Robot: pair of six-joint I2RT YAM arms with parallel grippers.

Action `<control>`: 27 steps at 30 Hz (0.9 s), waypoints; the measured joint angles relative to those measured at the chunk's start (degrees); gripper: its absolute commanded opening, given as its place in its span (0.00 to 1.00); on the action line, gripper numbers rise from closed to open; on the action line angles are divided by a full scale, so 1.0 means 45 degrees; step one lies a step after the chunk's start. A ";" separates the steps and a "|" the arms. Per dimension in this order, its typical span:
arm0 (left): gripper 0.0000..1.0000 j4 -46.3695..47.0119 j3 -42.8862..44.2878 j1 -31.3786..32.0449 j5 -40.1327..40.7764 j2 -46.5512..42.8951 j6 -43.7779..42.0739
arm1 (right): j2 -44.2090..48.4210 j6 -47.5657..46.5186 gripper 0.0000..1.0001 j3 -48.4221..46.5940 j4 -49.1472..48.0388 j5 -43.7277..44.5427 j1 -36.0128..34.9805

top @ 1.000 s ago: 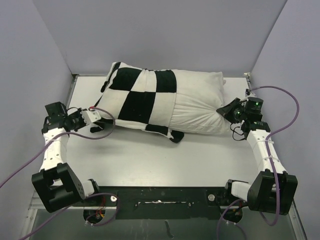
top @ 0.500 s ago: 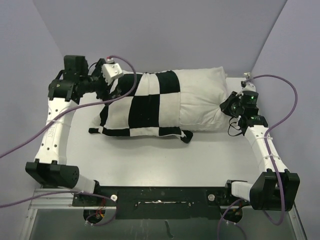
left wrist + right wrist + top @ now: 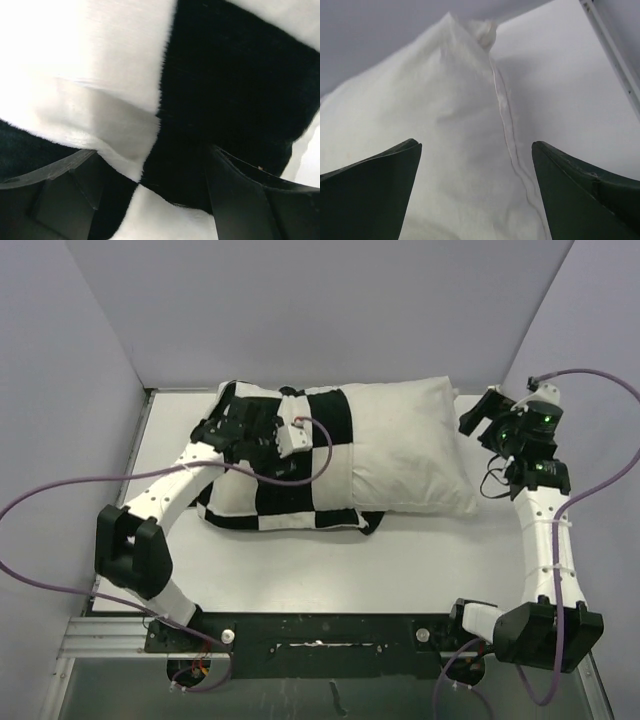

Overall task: Remove the pillowcase from the pillow
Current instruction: Remove the pillow from the pillowcase.

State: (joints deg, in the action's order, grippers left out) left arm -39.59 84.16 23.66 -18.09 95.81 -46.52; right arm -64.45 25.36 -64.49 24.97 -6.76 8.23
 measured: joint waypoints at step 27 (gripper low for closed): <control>0.92 0.1243 -0.5333 0.1477 0.0991 -0.4051 -0.2506 | -0.8131 0.0729 0.08 -0.5153 -0.1885 0.2458 -0.3808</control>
State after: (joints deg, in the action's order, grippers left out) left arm -34.00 60.16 30.30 -13.63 77.58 -57.80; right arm -101.03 28.64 -87.68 16.49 4.29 -8.91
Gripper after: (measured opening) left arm 0.752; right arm 0.497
